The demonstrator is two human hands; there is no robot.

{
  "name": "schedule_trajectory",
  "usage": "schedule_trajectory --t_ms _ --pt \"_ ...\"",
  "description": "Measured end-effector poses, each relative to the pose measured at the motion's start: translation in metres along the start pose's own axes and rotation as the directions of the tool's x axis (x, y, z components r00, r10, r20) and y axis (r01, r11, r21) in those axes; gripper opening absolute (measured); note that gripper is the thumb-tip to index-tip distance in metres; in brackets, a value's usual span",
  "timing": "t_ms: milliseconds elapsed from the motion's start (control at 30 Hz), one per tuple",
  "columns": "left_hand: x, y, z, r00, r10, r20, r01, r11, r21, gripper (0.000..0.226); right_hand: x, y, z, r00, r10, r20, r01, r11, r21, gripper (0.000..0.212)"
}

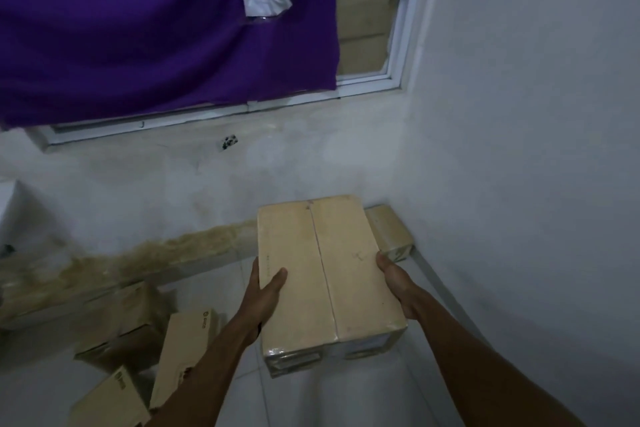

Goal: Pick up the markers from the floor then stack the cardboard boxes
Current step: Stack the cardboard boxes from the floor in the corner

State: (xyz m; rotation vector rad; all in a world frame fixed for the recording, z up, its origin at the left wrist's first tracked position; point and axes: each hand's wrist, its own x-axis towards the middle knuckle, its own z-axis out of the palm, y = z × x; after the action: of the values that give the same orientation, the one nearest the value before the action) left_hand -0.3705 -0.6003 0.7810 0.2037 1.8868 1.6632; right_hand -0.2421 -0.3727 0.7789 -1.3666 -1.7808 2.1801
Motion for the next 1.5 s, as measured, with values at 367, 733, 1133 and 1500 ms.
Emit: schedule_trajectory --t_ms 367,733,1133,1500 --pt "0.121 0.02 0.073 0.991 -0.016 0.13 0.01 0.999 0.042 0.062 0.081 -0.044 -0.064 0.988 -0.008 -0.157 0.003 0.999 -0.033 0.057" --pt "0.229 0.044 0.143 0.974 -0.043 0.221 0.029 0.997 0.066 0.065 0.166 -0.087 -0.117 0.97 -0.083 -0.228 0.06 0.993 -0.104 0.059" --pt "0.332 0.051 0.255 0.984 -0.116 0.133 0.116 0.993 0.01 0.062 0.303 -0.133 -0.22 0.994 -0.006 -0.113 -0.009 0.991 -0.131 0.075" --pt "0.438 0.011 0.335 0.97 -0.235 0.056 0.24 0.966 -0.1 0.068 0.44 -0.167 -0.281 0.999 -0.001 -0.043 -0.013 0.953 -0.303 0.055"
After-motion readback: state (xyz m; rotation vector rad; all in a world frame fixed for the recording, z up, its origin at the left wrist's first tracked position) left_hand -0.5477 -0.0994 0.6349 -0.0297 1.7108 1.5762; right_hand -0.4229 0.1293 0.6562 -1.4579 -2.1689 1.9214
